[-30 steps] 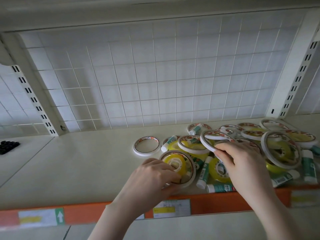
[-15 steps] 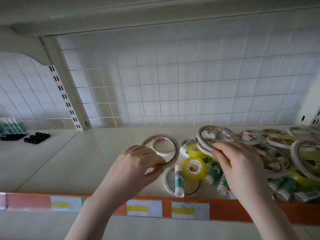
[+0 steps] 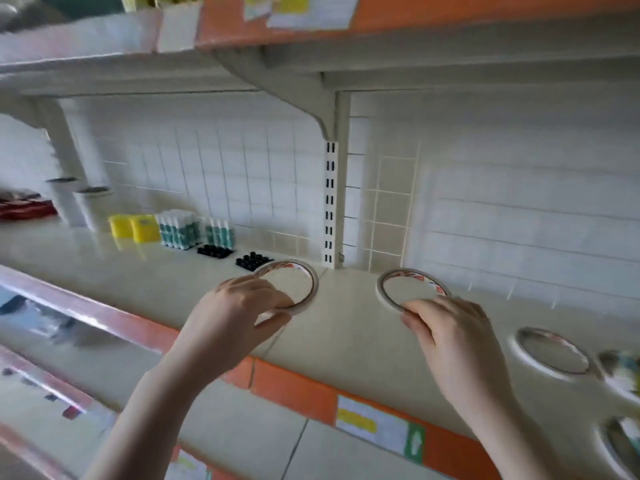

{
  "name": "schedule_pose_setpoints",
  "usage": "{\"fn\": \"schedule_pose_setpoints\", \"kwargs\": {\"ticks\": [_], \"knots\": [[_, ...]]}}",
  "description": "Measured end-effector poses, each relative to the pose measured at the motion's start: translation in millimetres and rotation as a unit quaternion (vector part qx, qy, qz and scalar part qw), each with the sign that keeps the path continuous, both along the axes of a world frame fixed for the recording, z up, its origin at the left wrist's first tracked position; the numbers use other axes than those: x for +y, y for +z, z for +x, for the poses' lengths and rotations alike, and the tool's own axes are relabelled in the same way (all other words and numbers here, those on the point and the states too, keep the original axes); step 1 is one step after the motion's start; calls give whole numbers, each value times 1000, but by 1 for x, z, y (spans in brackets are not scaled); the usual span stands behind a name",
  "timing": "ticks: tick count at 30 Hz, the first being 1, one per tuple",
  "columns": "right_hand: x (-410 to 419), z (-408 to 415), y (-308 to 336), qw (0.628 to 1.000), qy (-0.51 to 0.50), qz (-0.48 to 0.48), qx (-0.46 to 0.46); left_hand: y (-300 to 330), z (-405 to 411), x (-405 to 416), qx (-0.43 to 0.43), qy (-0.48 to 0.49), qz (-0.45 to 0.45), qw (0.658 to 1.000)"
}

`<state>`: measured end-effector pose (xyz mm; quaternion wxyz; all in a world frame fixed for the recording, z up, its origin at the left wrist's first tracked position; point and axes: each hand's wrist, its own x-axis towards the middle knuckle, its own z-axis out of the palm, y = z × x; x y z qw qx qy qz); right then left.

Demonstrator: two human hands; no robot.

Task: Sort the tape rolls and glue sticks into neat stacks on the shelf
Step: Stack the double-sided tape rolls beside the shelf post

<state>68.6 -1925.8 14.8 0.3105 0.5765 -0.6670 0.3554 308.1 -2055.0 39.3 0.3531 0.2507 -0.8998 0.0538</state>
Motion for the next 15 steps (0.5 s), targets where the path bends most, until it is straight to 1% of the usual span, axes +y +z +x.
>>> {"fn": "schedule_pose_setpoints", "kwargs": {"ticks": [7, 11, 15], "knots": [[-130, 130, 20, 999, 32, 30, 3, 12, 151, -115, -12, 57, -6, 998], [-198, 190, 30, 997, 46, 55, -17, 19, 218, -177, -4, 68, -1, 998], [-269, 239, 40, 994, 88, 58, -9, 19, 271, -236, 18, 92, -13, 996]]}}
